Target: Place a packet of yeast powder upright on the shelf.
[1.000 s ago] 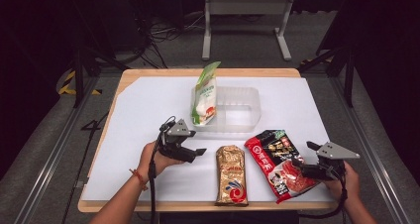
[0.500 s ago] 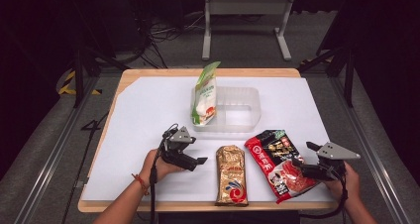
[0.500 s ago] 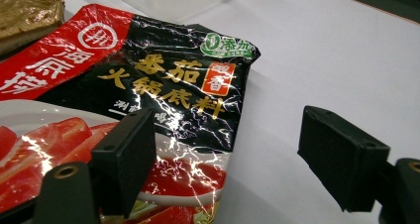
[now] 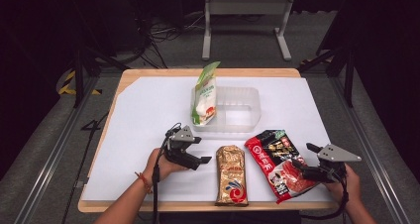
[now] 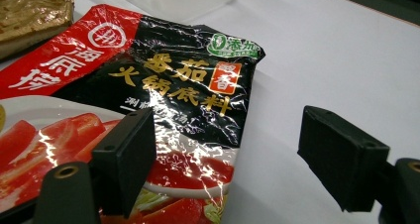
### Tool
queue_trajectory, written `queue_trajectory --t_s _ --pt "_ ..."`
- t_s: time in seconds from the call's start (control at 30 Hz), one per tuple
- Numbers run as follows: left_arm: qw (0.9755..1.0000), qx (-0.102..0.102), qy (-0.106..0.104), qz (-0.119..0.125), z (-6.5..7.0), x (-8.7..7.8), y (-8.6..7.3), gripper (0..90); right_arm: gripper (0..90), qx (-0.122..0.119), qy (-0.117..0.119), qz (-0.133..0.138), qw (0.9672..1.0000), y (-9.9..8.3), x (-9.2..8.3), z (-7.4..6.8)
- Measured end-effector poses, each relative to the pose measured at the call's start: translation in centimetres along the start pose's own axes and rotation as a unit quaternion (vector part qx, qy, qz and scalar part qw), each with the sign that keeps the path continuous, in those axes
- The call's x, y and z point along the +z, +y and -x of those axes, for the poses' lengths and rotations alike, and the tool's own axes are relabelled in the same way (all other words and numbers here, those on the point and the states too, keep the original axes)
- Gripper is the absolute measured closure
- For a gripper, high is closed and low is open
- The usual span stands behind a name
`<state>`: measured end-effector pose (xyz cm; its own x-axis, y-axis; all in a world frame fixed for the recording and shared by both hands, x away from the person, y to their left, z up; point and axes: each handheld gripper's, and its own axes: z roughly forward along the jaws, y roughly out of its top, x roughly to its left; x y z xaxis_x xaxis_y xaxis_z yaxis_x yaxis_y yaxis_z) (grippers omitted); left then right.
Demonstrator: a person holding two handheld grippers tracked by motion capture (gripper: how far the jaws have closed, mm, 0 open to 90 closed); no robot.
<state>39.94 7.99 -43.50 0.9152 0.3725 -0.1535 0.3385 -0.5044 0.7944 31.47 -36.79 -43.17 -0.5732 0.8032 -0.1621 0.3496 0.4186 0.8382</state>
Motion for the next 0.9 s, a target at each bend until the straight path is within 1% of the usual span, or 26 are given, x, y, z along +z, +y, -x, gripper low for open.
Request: queue_trajectory --t_s 0.07,0.1,0.13,0.2,0.23,0.3,0.33,0.37,0.4,0.43,0.53,0.6,0.63,0.67,0.7,0.77,0.8,0.83,0.87,0.9 --pt "1.0000 -0.004 -0.007 0.003 -0.1 0.5 0.4 17.3 22.8 0.000 -0.002 0.001 1.0000 0.0 -0.2 -0.1" --pt "0.9999 -0.008 -0.012 0.006 -0.2 0.9 0.7 17.0 22.8 -0.005 -0.006 0.008 0.9999 -0.1 -0.3 -0.2" --pt "0.9997 -0.015 -0.018 0.005 -0.4 1.3 0.9 17.0 22.8 -0.005 -0.006 0.008 0.9999 -0.1 -0.3 -0.2" --pt "0.9994 -0.022 -0.028 -0.001 -0.7 2.2 1.3 16.2 22.8 -0.009 -0.005 0.017 0.9998 -0.1 -0.5 -0.4" --pt "0.9991 -0.027 -0.034 -0.003 -0.8 2.7 1.4 16.2 22.8 -0.013 -0.005 0.019 0.9997 0.0 -0.5 -0.5" --pt "0.9984 -0.034 -0.043 -0.015 -1.0 3.8 1.8 16.2 22.8 -0.016 -0.005 0.018 0.9997 -0.1 -0.6 -0.7" --pt "0.9976 -0.037 -0.054 -0.021 -1.0 4.2 1.9 15.7 22.7 -0.017 -0.005 0.017 0.9997 -0.1 -0.6 -0.7" --pt "0.9972 -0.039 -0.059 -0.023 -1.0 4.6 2.0 15.4 22.8 -0.018 -0.006 0.017 0.9997 -0.1 -0.6 -0.7" --pt "0.9969 -0.038 -0.063 -0.030 -1.0 5.1 2.2 15.5 22.7 -0.018 -0.006 0.018 0.9997 -0.1 -0.6 -0.8" --pt "0.9968 -0.032 -0.064 -0.036 -1.0 5.4 2.4 15.4 22.7 -0.019 -0.006 0.018 0.9997 -0.1 -0.6 -0.7" --pt "0.9950 -0.045 -0.079 -0.042 -1.0 6.3 2.7 14.5 22.5 -0.017 -0.005 0.017 0.9997 -0.1 -0.6 -0.7" --pt "0.9935 -0.057 -0.092 -0.036 -1.1 6.6 3.0 15.2 22.5 -0.017 -0.005 0.016 0.9997 -0.1 -0.6 -0.7" --pt "0.9931 -0.059 -0.094 -0.040 -1.0 6.8 3.0 16.3 22.5 -0.018 -0.004 0.015 0.9997 -0.1 -0.6 -0.7" --pt "0.9939 -0.052 -0.087 -0.043 -0.8 6.9 3.1 16.8 22.5 -0.019 -0.004 0.015 0.9997 -0.1 -0.6 -0.7" --pt "0.9938 -0.053 -0.088 -0.043 -0.7 7.0 3.2 17.6 22.4 -0.019 -0.003 0.016 0.9997 -0.1 -0.6 -0.7" --pt "0.9933 -0.055 -0.093 -0.042 -0.6 7.1 3.2 23.1 22.3 -0.019 -0.002 0.015 0.9997 -0.1 -0.6 -0.7" --pt "0.9926 -0.056 -0.100 -0.040 -0.5 7.1 3.1 26.1 22.4 -0.019 -0.002 0.015 0.9997 -0.1 -0.6 -0.7" --pt "0.9914 -0.058 -0.112 -0.036 -0.6 7.0 3.0 34.9 22.3 -0.018 -0.001 0.015 0.9997 -0.1 -0.6 -0.7" --pt "0.9922 -0.057 -0.105 -0.034 -0.5 6.9 3.0 46.1 22.4 -0.020 -0.001 0.014 0.9997 -0.1 -0.6 -0.7" --pt "0.9926 -0.059 -0.103 -0.028 -0.4 6.9 3.0 46.1 22.4 -0.020 -0.001 0.014 0.9997 -0.1 -0.6 -0.7"
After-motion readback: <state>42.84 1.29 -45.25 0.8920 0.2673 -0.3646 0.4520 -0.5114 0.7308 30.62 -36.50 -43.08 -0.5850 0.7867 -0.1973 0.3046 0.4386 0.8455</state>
